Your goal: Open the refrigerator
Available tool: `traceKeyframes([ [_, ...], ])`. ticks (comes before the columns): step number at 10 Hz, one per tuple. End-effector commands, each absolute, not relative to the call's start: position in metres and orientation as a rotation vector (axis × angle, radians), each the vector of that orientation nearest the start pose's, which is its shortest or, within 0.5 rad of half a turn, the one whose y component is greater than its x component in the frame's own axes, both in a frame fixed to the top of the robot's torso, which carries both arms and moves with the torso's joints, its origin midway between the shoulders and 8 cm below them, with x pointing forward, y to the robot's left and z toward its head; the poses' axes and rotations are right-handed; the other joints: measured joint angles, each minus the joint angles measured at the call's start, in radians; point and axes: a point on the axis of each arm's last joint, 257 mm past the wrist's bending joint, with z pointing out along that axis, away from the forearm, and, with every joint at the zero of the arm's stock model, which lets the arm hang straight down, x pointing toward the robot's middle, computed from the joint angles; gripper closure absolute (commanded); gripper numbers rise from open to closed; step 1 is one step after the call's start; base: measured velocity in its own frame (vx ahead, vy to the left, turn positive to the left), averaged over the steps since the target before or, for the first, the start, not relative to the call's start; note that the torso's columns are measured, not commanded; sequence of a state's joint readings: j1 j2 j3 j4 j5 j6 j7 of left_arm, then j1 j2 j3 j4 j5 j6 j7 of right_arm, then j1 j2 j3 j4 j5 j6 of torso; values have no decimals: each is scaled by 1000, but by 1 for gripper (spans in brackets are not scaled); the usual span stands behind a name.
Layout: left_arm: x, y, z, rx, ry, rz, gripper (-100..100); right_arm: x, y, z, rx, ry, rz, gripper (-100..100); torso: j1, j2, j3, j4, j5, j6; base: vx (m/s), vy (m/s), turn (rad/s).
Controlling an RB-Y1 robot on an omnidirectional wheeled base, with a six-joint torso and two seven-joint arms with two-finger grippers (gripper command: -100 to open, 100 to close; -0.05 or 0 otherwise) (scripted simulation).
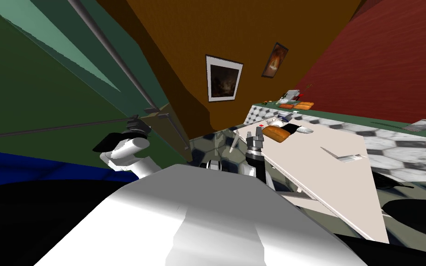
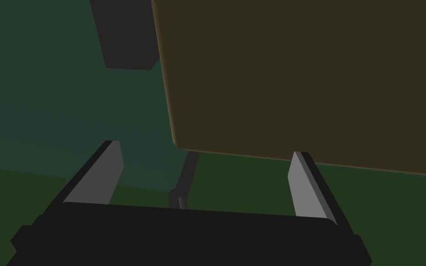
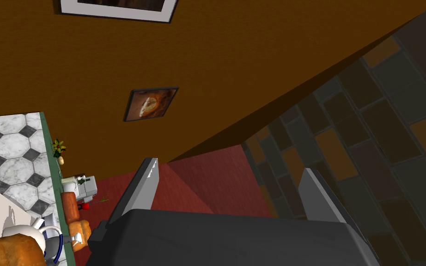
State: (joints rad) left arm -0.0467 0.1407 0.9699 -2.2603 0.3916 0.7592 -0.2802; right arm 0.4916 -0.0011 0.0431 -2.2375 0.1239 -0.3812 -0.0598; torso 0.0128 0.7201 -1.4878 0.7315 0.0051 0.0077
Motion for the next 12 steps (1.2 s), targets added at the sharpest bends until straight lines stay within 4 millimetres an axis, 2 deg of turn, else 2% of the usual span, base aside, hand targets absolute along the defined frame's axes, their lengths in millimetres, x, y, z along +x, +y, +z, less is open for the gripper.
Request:
traceKeyframes([
  [1, 347, 607, -1, -1389, 687, -694, -100, 375, -256, -18, 735, 776, 1282, 0, 2, -1, -1, 0, 1, 1, 46, -47, -58],
  [4, 345, 609, -3, -1407, 684, -701, -100, 375, -256, -18, 735, 776, 1282, 0, 7, -6, -4, -1, 1, 2, 34, -43, -15],
  [5, 337, 608, 8, -1399, 684, -694, -100, 375, -256, -17, 735, 776, 1282, 0, 6, -2, -2, -1, 2, 0, 16, -21, 21],
  [6, 336, 608, 10, -1396, 684, -692, -100, 375, -256, -18, 735, 776, 1282, 0, 4, 1, 1, 1, 1, -2, 48, -4, 21],
  [8, 327, 606, 22, -1386, 683, -681, -100, 375, -256, -18, 735, 776, 1282, 0, 3, -2, -3, 3, -5, 2, 66, 0, 1],
  [9, 328, 608, 10, -1415, 690, -674, -100, 375, -256, -18, 735, 776, 1282, 0, 0, -5, -5, 3, -8, 5, 4, -14, 51],
  [10, 332, 607, 15, -1392, 683, -688, 100, 375, -256, -17, 735, 776, 1282, 0, -2, -2, -3, 1, -4, 3, -26, -2, -14],
  [12, 336, 608, 10, -1396, 684, -692, 100, 375, -256, -17, 735, 776, 1282, 0, -1, 0, -3, 5, -10, 4, -40, 1, -8],
])
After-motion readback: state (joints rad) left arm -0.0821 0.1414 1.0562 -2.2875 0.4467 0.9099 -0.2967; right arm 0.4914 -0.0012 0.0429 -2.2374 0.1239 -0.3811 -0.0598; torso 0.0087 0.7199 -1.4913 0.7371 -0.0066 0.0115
